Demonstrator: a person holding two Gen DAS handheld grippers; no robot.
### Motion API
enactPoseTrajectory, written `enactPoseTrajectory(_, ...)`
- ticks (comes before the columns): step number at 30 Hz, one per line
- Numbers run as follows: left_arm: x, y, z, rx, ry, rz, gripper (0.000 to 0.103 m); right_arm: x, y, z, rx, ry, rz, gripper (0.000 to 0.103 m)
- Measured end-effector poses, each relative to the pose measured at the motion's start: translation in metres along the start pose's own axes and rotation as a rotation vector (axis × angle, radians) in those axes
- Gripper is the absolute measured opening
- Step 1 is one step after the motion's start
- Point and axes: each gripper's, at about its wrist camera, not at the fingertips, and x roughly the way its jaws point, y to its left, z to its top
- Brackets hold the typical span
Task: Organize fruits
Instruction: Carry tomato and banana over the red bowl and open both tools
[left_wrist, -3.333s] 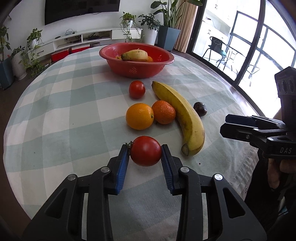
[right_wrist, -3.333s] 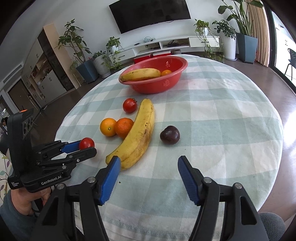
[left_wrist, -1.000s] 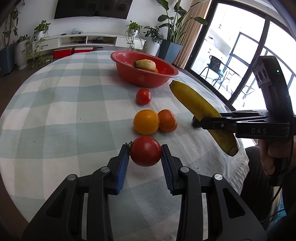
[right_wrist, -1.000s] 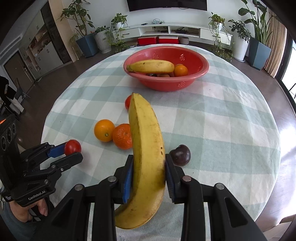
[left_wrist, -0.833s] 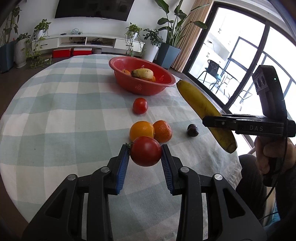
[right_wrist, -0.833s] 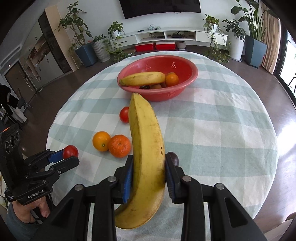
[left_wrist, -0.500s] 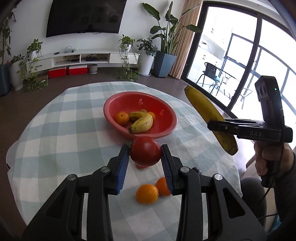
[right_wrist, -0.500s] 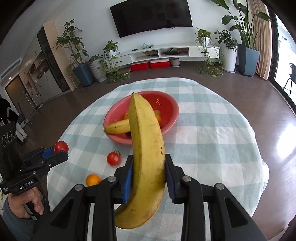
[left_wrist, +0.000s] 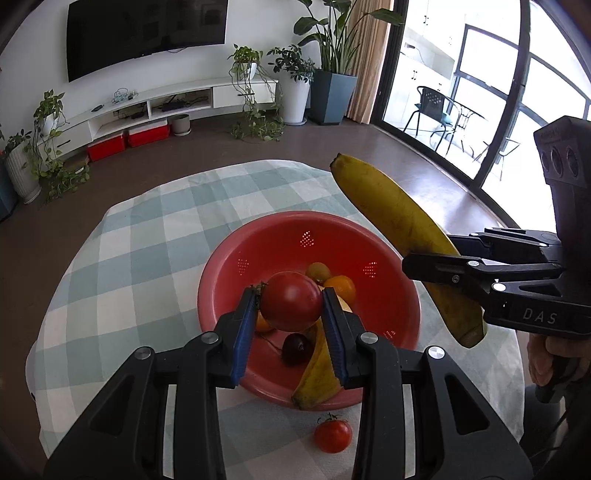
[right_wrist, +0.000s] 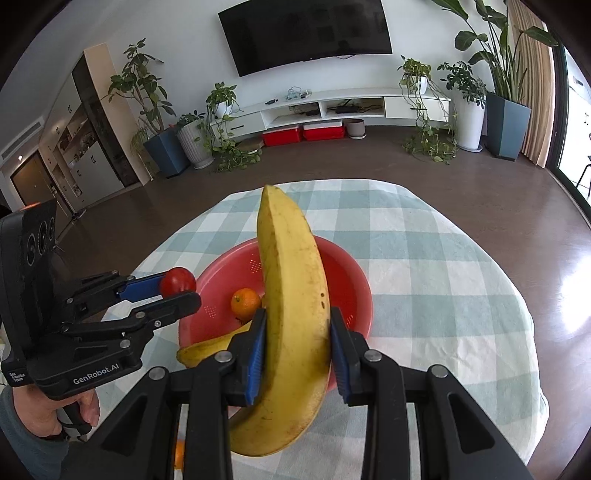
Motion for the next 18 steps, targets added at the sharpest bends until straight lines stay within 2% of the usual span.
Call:
enactPoseTrajectory(8,0.047,0.003,-0.006,0.006,0.056,0.009,0.033,0.048,-0.003,-0.002,-0.018,0.073,-0.04,0.034)
enactPoseTrajectory(18,0.064,0.01,-0.011,-0.016,0.072,0.007,0.033,0.062,0.008,-0.005,-0.078,0.098,-0.074,0.035)
